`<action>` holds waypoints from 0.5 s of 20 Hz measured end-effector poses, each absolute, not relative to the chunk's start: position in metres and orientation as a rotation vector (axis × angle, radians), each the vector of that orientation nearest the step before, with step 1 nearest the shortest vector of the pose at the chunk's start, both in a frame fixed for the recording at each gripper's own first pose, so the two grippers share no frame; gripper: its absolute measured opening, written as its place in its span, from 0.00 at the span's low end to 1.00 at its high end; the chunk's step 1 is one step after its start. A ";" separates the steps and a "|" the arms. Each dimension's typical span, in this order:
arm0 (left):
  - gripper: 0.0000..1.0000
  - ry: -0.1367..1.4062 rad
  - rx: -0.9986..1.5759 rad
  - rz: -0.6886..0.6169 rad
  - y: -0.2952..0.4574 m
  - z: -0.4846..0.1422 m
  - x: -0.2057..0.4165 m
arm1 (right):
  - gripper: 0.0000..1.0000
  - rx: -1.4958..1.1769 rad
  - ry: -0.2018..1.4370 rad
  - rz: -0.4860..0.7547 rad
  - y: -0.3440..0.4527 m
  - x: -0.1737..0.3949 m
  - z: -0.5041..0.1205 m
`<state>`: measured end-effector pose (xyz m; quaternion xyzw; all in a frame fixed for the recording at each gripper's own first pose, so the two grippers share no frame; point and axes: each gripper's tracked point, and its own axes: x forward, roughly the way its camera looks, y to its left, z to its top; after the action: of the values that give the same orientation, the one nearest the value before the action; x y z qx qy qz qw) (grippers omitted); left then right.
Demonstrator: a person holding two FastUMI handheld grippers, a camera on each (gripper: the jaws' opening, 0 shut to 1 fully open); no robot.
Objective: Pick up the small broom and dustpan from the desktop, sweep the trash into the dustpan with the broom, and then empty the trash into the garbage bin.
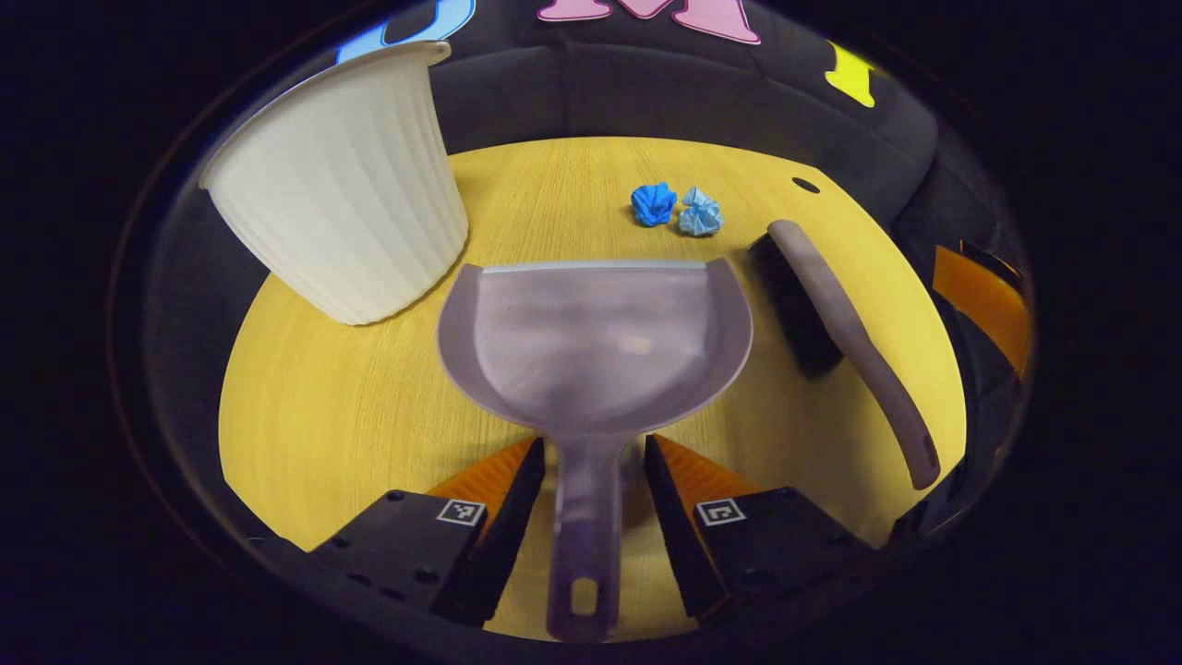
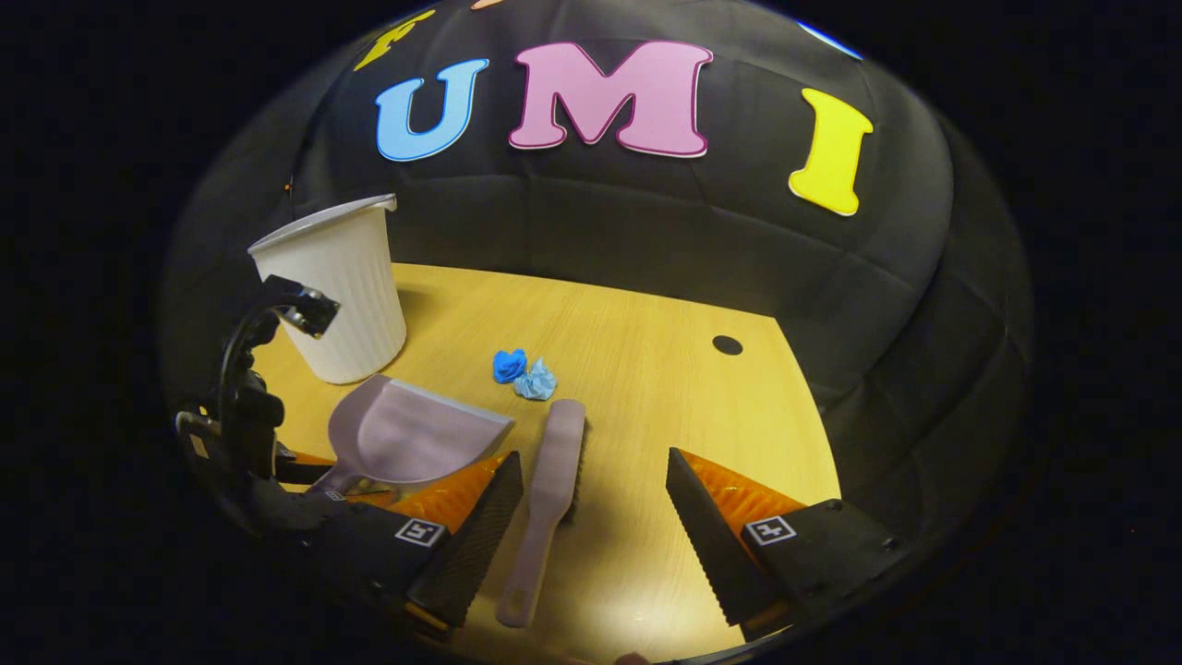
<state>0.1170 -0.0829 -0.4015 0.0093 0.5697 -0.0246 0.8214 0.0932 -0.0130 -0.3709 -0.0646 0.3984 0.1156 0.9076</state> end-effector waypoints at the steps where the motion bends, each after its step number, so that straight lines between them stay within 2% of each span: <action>1: 0.63 1.235 0.022 -0.051 -0.084 -0.405 0.118 | 1.00 -0.137 0.832 0.248 -0.013 0.091 -0.375; 4: 0.51 1.249 0.033 -0.048 -0.083 -0.405 0.121 | 1.00 -0.130 0.903 0.230 -0.015 0.088 -0.391; 7: 0.32 1.279 0.063 -0.036 -0.079 -0.404 0.122 | 1.00 -0.095 0.965 0.218 -0.013 0.086 -0.401; 10: 0.32 1.279 0.033 -0.024 -0.078 -0.406 0.119 | 0.96 -0.067 1.055 0.224 0.000 0.079 -0.417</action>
<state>0.1194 -0.0777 -0.4061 0.0156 0.5966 -0.0114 0.8023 0.0792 -0.0005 -0.4168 -0.0319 0.5023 0.1064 0.8575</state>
